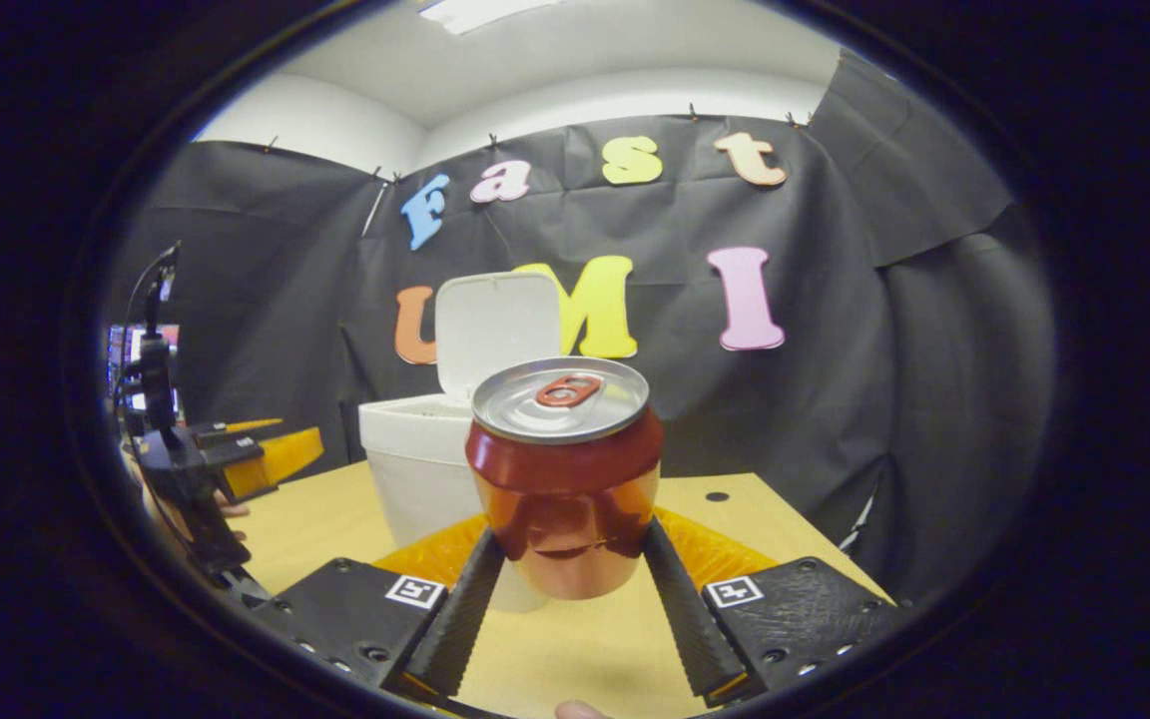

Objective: Press the lid of the desktop garbage bin to open it, pick up the crumpled paper on the desktop and throw it into the bin, then pick up the pop can on the desktop and drop it into the bin, and finally close the garbage bin lid.

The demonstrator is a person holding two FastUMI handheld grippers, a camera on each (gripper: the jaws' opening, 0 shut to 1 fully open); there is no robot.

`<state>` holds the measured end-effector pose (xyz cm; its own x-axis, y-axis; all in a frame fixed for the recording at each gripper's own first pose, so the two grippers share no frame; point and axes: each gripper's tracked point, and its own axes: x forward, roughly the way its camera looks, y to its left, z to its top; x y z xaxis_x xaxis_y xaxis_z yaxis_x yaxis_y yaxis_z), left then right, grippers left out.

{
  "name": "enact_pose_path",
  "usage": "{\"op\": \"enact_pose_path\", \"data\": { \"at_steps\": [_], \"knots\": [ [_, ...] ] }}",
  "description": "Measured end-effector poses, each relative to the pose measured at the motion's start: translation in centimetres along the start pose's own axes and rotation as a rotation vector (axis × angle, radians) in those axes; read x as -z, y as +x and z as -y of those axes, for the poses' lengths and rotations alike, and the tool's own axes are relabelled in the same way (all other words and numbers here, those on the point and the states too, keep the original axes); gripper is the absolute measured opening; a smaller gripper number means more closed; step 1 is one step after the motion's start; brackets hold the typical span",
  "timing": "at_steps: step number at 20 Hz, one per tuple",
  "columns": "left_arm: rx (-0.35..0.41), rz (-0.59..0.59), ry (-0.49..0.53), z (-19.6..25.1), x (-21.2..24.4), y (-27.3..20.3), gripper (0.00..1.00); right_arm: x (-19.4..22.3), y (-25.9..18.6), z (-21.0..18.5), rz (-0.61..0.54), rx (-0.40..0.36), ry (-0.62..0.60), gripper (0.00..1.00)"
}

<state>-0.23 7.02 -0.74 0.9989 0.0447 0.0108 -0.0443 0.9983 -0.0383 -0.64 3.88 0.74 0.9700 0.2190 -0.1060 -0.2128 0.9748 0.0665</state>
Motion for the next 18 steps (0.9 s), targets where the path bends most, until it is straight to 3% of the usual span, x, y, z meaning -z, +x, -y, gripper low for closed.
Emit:
{"op": "enact_pose_path", "data": {
  "at_steps": [3, 9, 18],
  "knots": [
    [-0.005, -0.011, 0.006, -0.9, 1.4, -0.4, 0.96, -3.0, 1.9, -2.2, 0.008, -0.052, 0.003, 0.8],
    [-0.029, -0.007, 0.022, -2.6, 2.4, -1.4, 0.96, -8.1, 5.4, -5.7, 0.049, -0.084, -0.094, 0.8],
    [-0.012, -0.005, 0.004, -3.6, 1.9, -2.1, 0.97, -11.6, 13.7, -10.1, 0.007, -0.109, -0.134, 0.8]
  ]
}}
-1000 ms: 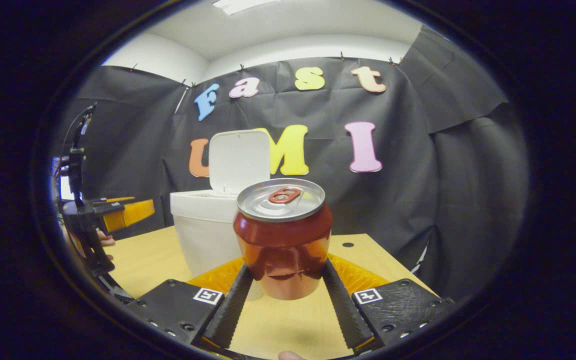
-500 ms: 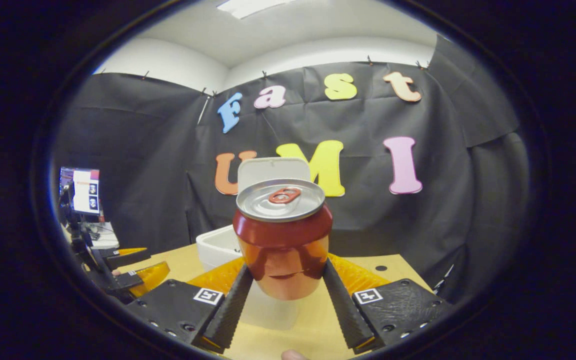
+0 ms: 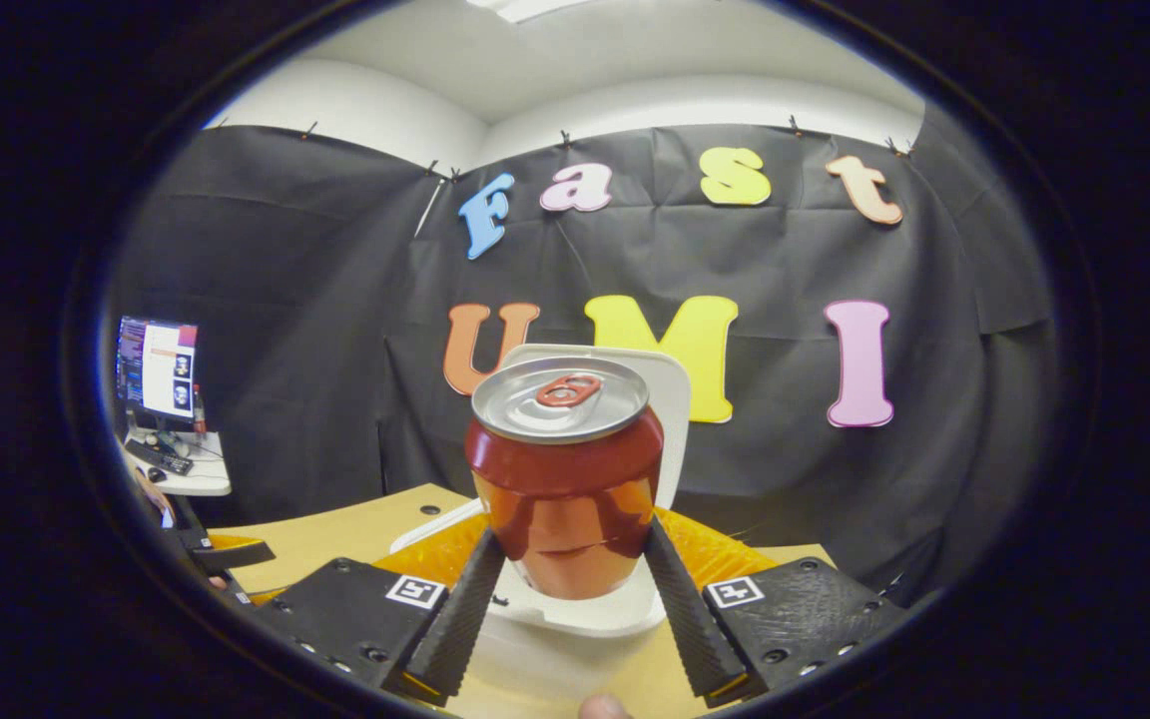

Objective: Press the lid of the desktop garbage bin to open it, pick up the crumpled paper on the desktop and throw it into the bin, then pick up the pop can on the desktop and drop it into the bin, and finally close the garbage bin lid.

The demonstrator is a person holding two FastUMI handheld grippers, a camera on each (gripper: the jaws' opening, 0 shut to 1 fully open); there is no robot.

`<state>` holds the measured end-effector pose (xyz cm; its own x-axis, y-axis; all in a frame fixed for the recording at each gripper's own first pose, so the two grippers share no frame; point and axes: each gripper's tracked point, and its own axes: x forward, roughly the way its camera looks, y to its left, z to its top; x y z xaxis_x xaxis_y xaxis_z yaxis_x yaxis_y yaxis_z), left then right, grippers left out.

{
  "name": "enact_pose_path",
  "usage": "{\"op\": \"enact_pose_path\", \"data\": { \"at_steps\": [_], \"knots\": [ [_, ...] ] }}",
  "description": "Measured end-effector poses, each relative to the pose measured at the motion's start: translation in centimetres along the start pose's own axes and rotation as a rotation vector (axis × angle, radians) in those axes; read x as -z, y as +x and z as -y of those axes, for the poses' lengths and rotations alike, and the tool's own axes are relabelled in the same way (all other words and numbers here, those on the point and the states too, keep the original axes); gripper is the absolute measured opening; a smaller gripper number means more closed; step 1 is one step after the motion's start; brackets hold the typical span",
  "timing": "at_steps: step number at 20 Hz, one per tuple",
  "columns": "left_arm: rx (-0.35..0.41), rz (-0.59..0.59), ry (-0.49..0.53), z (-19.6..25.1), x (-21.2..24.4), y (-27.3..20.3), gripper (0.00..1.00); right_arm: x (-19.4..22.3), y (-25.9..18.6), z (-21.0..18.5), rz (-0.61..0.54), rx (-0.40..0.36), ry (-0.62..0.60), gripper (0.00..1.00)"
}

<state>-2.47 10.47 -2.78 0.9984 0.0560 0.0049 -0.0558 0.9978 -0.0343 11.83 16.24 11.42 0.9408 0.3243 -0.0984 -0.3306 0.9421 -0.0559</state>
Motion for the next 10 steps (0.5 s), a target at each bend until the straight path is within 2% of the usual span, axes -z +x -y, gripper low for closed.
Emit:
{"op": "enact_pose_path", "data": {
  "at_steps": [2, 5, 10],
  "knots": [
    [-0.007, 0.004, 0.009, -0.4, -0.3, 0.0, 0.96, -0.4, 1.9, -0.1, -0.015, 0.016, -0.023, 0.8],
    [-0.006, 0.001, -0.005, -0.8, 0.0, 0.0, 0.97, 0.9, 4.1, -1.5, -0.07, -0.015, 0.0, 0.8],
    [-0.003, -0.013, -0.008, -0.8, 0.1, 0.0, 0.96, 3.2, 6.8, -0.8, -0.171, -0.004, 0.006, 0.81]
  ]
}}
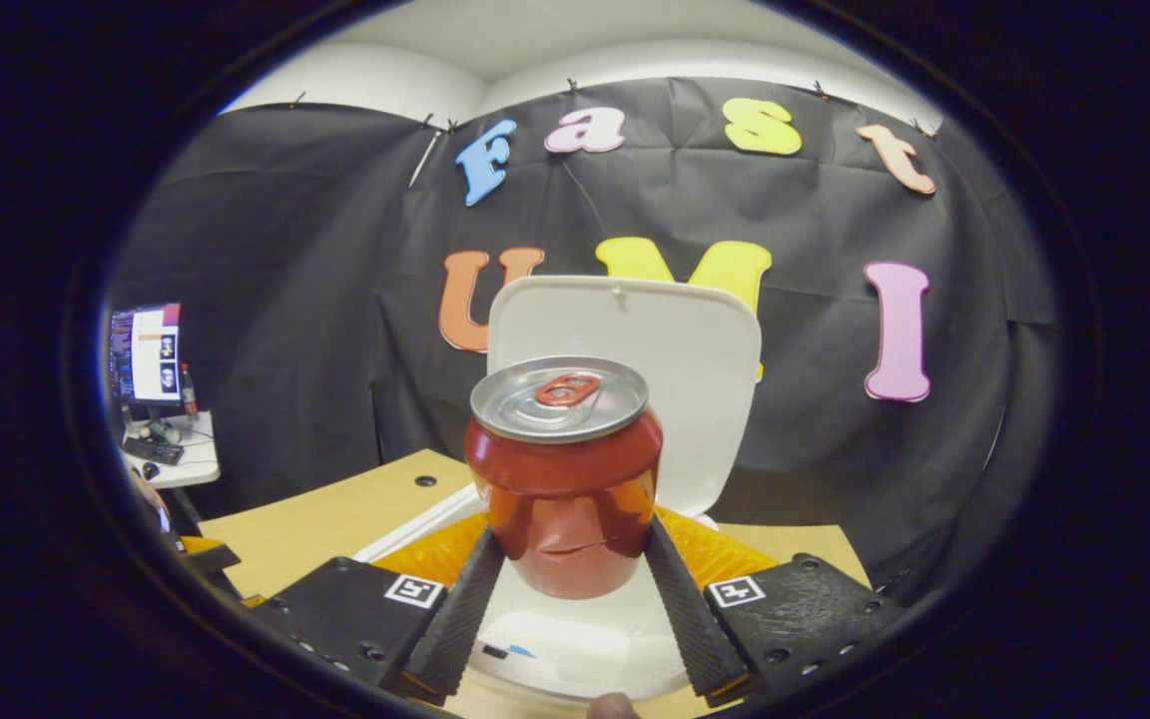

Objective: Press the lid of the desktop garbage bin to open it, pick up the crumpled paper on the desktop and throw it into the bin, then pick up the pop can on the desktop and drop it into the bin, and finally close the garbage bin lid.

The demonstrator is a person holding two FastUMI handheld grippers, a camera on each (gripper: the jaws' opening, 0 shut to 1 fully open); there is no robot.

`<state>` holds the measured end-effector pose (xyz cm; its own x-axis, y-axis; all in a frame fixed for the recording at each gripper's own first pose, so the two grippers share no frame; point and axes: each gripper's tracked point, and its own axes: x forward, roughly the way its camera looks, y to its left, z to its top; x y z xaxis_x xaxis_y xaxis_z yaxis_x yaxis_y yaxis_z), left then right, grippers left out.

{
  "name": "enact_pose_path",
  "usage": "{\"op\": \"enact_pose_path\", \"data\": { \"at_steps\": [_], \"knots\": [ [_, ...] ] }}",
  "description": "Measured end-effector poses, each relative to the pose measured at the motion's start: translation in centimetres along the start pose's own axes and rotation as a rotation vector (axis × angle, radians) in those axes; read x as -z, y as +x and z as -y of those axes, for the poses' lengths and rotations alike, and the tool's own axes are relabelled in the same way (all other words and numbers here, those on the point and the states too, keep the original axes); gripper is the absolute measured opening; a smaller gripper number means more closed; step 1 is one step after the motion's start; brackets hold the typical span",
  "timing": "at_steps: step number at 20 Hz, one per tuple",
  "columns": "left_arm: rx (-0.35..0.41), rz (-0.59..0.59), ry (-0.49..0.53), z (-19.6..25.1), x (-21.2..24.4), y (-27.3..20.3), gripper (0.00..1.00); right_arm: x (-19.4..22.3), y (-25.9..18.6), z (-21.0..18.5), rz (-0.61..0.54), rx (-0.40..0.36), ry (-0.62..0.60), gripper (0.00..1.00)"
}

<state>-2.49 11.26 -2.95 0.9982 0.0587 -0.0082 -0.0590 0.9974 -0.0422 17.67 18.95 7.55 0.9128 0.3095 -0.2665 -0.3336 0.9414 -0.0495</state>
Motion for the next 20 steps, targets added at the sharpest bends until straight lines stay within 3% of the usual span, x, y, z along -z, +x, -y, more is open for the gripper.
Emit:
{"op": "enact_pose_path", "data": {
  "at_steps": [4, 7, 20],
  "knots": [
    [0.016, -0.012, -0.023, 0.5, 0.2, 0.0, 0.97, -0.9, 0.1, 0.4, 0.001, 0.006, 0.023, 0.83],
    [0.028, -0.013, -0.019, 1.0, 0.2, -0.2, 0.97, -1.7, -0.4, 0.7, 0.035, 0.022, 0.034, 0.91],
    [0.045, -0.028, -0.012, 1.8, 0.7, -0.2, 0.97, -5.4, -7.4, 2.8, 0.231, 0.142, 0.067, 0.97]
  ]
}}
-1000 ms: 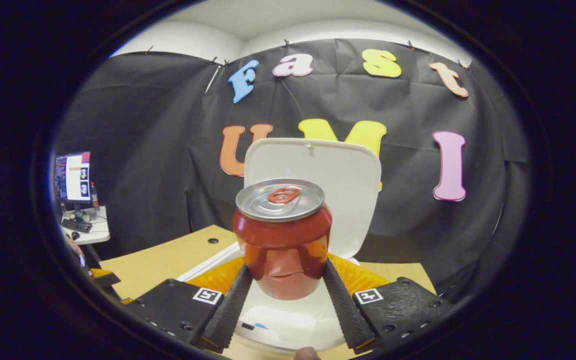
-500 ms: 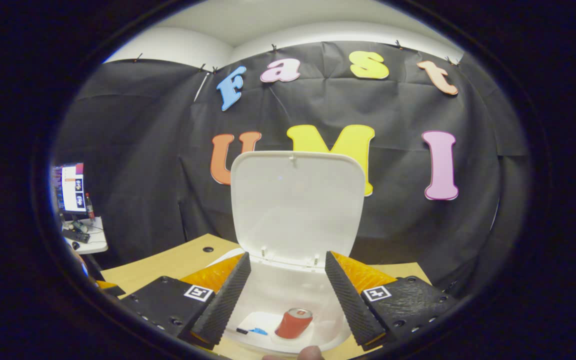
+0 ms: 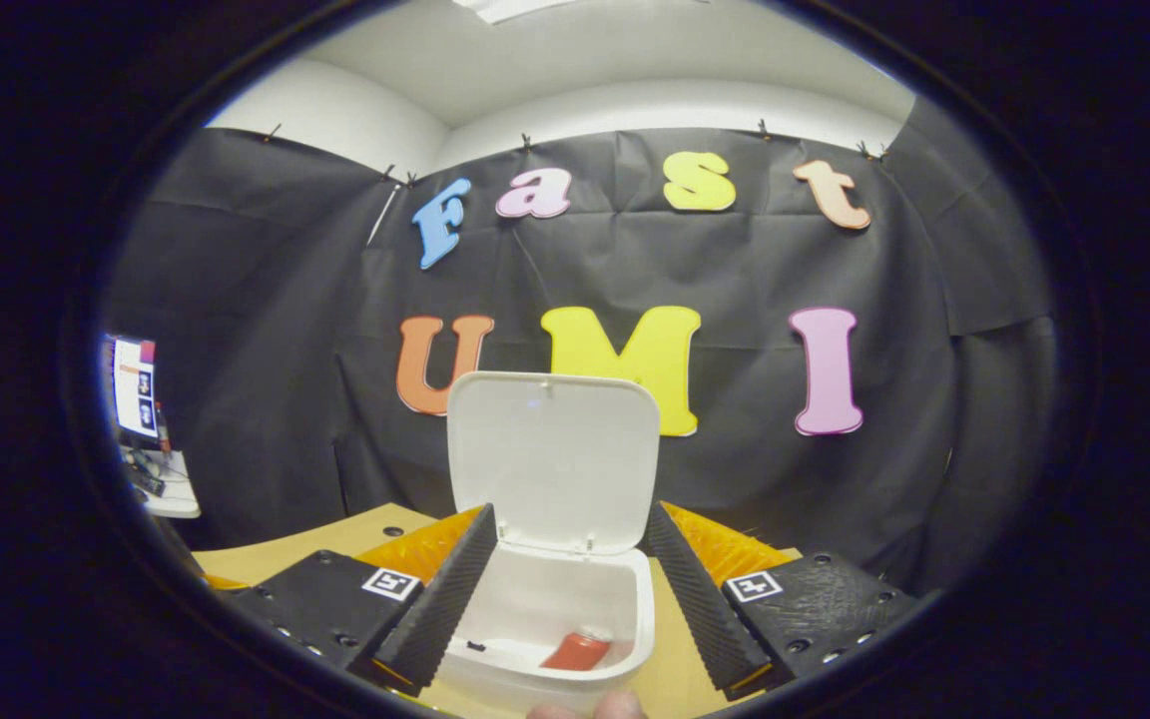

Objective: Press the lid of the desktop garbage bin to open it, pick up the crumpled paper on the desktop and throw it into the bin, then pick up the pop can on the desktop and drop it into the bin, and finally close the garbage bin lid.

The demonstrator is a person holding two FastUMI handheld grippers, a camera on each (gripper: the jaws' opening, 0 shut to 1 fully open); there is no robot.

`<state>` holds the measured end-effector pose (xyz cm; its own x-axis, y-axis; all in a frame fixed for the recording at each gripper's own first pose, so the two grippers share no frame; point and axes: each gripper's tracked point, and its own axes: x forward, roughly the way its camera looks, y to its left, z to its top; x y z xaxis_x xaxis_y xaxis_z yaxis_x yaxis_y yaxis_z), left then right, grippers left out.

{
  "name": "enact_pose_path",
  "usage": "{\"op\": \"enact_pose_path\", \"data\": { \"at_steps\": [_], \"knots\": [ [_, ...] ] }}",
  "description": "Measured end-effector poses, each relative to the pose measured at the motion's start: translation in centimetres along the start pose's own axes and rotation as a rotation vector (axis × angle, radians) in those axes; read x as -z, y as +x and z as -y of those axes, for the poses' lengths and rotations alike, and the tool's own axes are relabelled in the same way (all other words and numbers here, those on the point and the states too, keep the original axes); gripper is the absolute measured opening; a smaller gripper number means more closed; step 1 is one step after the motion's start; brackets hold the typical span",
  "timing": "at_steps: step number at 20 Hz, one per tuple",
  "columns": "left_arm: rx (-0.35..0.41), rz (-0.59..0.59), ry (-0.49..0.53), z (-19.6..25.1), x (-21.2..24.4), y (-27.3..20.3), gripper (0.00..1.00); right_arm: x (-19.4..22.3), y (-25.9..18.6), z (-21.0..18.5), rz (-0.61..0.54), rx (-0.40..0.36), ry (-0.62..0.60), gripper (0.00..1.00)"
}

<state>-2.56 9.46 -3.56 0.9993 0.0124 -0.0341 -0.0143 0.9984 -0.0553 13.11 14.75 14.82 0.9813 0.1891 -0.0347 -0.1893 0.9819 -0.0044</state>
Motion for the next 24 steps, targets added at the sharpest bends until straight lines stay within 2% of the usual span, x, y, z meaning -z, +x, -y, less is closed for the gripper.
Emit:
{"op": "enact_pose_path", "data": {
  "at_steps": [3, 5, 6, 13, 14, 15, 17, 21, 24],
  "knots": [
    [0.0, 0.014, -0.01, -0.4, -0.5, -0.2, 0.96, -2.5, -0.5, 0.1, 0.047, 0.015, -0.004, 0.93],
    [-0.006, 0.023, -0.015, -0.6, -0.9, -0.3, 0.96, -4.4, 0.2, 0.2, 0.064, 0.019, -0.002, 0.97],
    [-0.005, 0.023, -0.013, -0.6, -1.0, -0.4, 0.96, -5.2, 0.6, 0.2, 0.067, 0.013, 0.008, 0.95],
    [0.011, 0.031, -0.05, -0.8, -1.4, -0.8, 0.97, -10.8, 5.3, -1.7, 0.106, 0.009, -0.026, 0.95],
    [0.011, 0.035, -0.055, -0.9, -1.6, -0.8, 0.97, -11.5, 6.3, -1.8, 0.119, 0.015, -0.032, 0.92],
    [0.008, 0.038, -0.06, -1.2, -1.8, -0.9, 0.97, -11.8, 7.2, -2.0, 0.122, 0.012, -0.035, 0.95],
    [-0.001, 0.045, -0.066, -1.6, -2.0, -1.1, 0.97, -12.0, 9.3, -2.5, 0.115, 0.005, -0.019, 0.92],
    [-0.013, 0.048, -0.061, -2.3, -1.9, -1.2, 0.97, -11.6, 12.7, -3.1, 0.105, 0.007, -0.043, 0.95],
    [-0.022, 0.047, -0.06, -2.7, -1.9, -1.0, 0.97, -10.5, 14.1, -3.5, 0.068, -0.007, 0.0, 0.97]
  ]
}}
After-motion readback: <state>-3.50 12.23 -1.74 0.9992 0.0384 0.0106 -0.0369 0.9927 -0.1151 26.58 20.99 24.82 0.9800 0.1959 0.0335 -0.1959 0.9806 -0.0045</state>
